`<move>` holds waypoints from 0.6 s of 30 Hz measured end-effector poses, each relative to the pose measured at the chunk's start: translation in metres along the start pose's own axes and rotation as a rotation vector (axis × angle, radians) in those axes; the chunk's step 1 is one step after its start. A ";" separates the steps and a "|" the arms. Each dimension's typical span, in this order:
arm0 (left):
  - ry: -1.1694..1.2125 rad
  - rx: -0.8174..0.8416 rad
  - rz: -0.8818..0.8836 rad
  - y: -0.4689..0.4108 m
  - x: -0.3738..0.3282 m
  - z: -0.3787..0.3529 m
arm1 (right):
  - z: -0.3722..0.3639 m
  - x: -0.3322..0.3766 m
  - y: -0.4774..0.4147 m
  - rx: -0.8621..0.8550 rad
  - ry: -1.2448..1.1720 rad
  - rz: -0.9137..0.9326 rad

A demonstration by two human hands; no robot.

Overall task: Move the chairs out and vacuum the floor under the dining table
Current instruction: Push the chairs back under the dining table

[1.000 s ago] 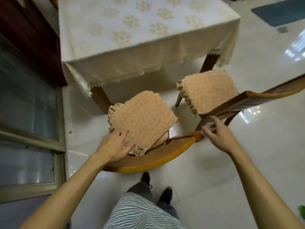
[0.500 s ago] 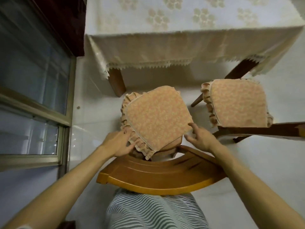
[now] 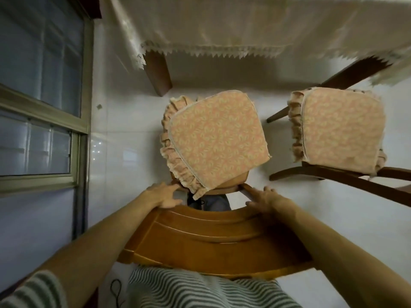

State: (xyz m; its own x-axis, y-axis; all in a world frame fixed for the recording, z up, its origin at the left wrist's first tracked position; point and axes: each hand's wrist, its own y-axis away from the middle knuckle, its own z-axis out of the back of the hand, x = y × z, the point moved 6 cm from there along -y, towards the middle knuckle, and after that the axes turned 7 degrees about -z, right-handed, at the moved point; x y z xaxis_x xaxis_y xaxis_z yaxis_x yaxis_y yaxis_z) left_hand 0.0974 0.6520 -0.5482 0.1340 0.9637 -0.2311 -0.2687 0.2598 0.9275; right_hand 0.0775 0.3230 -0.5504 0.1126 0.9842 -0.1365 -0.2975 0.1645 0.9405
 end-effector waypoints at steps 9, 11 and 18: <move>0.285 0.229 0.108 -0.015 0.010 -0.026 | -0.020 -0.007 -0.054 0.269 -0.038 -0.081; 0.246 0.229 0.137 -0.019 0.006 -0.025 | -0.017 -0.003 -0.043 0.308 -0.066 -0.079; 0.165 0.210 0.217 -0.022 -0.004 -0.029 | -0.023 -0.007 -0.038 0.270 -0.065 -0.097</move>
State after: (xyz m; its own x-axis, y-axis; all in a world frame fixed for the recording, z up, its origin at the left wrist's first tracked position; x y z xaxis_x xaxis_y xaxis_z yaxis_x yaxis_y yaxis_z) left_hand 0.0756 0.6438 -0.5763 -0.0657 0.9966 -0.0500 -0.0690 0.0455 0.9966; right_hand 0.0661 0.3118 -0.5927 0.1916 0.9570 -0.2179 -0.0206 0.2259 0.9739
